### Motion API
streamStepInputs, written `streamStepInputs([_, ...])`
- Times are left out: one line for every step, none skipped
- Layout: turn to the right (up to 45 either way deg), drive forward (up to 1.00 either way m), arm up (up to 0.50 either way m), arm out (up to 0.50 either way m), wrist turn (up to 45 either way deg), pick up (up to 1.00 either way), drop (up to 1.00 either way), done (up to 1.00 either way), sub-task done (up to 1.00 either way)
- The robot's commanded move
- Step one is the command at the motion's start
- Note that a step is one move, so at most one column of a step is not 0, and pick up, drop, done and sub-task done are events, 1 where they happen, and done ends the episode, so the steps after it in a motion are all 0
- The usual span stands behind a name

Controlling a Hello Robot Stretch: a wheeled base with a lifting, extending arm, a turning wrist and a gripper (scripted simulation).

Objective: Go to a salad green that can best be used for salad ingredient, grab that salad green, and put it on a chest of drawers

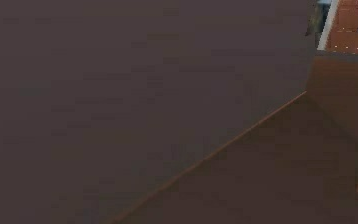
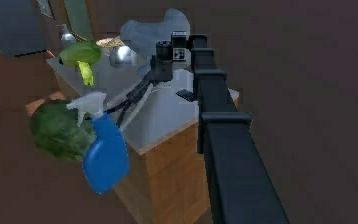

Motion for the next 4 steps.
streamStepInputs([0.0, 0.0, 0.0, -0.4, 0.0, 0.0, 0.0, 0.0, 0.0])
streamStepInputs([-45.0, 0.0, 0.0, 0.0, 0.0, 0.0, 0.0, 0.0, 0.0])
streamStepInputs([-45.0, 0.0, 0.0, 0.0, 0.0, 0.0, 0.0, 0.0, 0.0])
streamStepInputs([-27.0, 0.0, 0.0, 0.0, 0.0, 0.0, 0.0, 0.0, 0.0])
